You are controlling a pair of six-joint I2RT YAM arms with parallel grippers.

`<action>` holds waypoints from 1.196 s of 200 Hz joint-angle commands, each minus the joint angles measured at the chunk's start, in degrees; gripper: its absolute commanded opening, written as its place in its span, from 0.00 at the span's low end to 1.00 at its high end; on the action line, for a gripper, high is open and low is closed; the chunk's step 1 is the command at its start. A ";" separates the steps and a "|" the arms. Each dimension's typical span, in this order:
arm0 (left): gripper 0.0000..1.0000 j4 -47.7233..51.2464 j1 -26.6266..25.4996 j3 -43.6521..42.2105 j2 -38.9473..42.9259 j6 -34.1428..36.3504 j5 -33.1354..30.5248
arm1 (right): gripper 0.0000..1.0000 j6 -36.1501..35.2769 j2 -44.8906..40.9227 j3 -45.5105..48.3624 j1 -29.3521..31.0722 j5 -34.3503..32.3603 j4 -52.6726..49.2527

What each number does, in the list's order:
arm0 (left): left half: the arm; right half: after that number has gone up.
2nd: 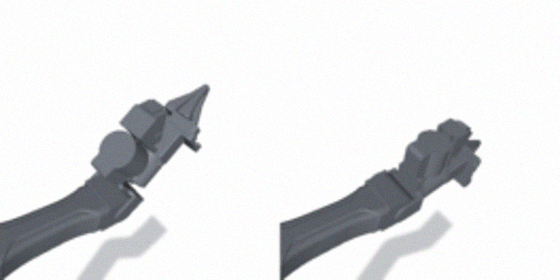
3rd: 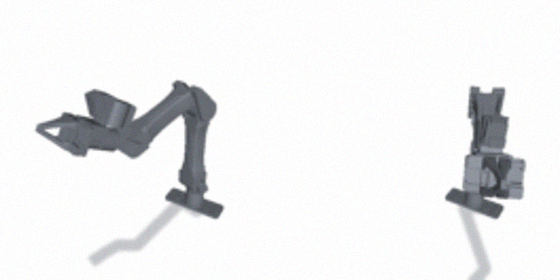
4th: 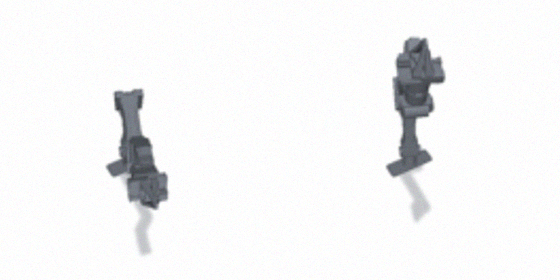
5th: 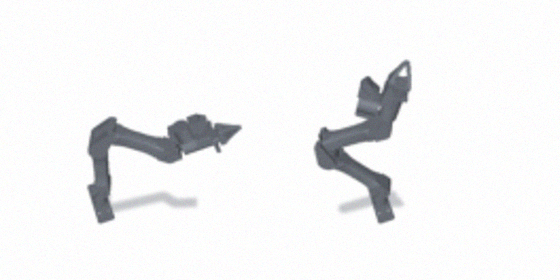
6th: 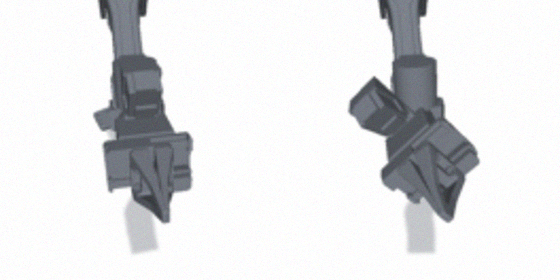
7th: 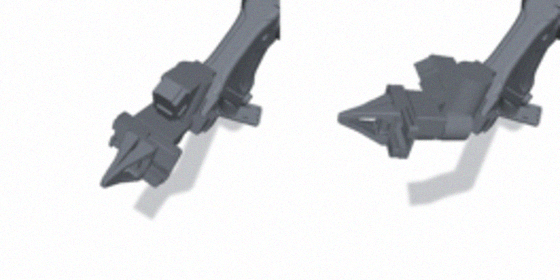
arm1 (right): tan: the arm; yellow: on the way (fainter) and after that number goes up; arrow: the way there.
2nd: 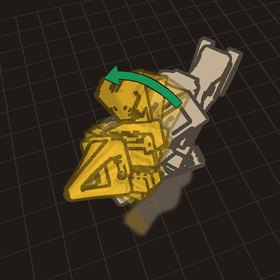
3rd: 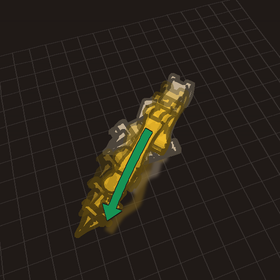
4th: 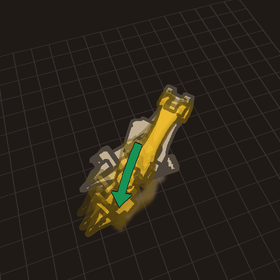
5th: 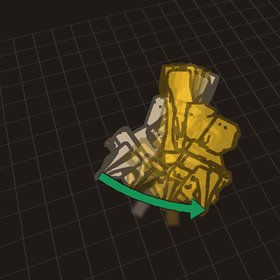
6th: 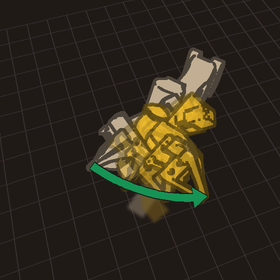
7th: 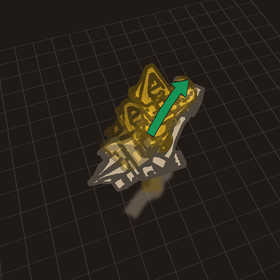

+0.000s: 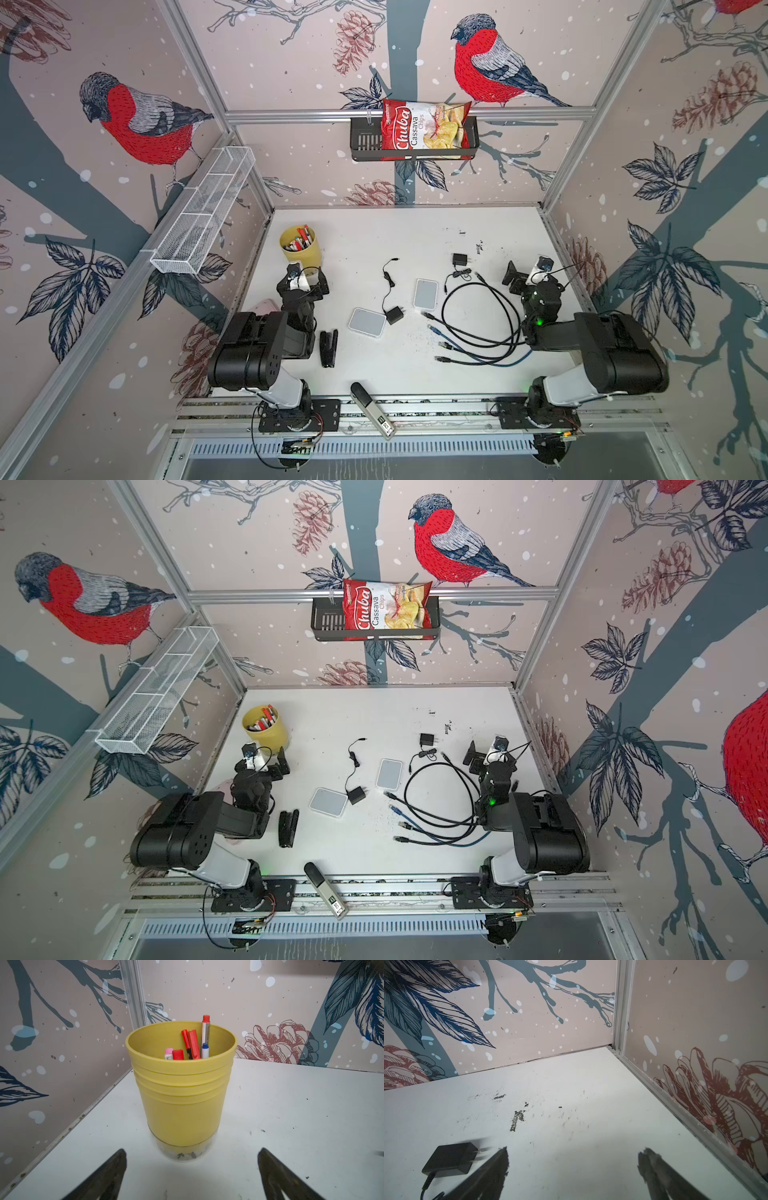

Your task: Insert the plug into the switch port

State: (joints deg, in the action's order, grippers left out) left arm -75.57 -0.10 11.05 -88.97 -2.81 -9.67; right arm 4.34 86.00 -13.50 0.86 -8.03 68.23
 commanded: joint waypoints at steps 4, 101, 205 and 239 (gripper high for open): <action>0.97 -3.10 0.18 0.02 0.11 -0.01 -0.61 | 1.00 -0.47 -0.04 -0.13 0.00 0.77 -0.11; 0.97 -3.03 0.12 0.00 0.11 0.00 -0.62 | 1.00 -0.47 -0.04 -0.13 -0.01 0.82 -0.13; 0.97 -3.03 0.14 0.03 0.11 0.00 -0.62 | 1.00 -0.47 -0.03 -0.13 -0.07 0.94 -0.13; 0.97 -1.86 0.10 0.66 0.07 0.74 0.99 | 1.00 -0.39 -0.17 -0.05 -0.17 1.20 -0.05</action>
State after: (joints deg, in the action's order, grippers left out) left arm -75.55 -0.10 11.11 -88.97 -2.79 -9.61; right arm 4.34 86.00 -13.50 0.75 -7.27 68.23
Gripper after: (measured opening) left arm 0.970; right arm 0.995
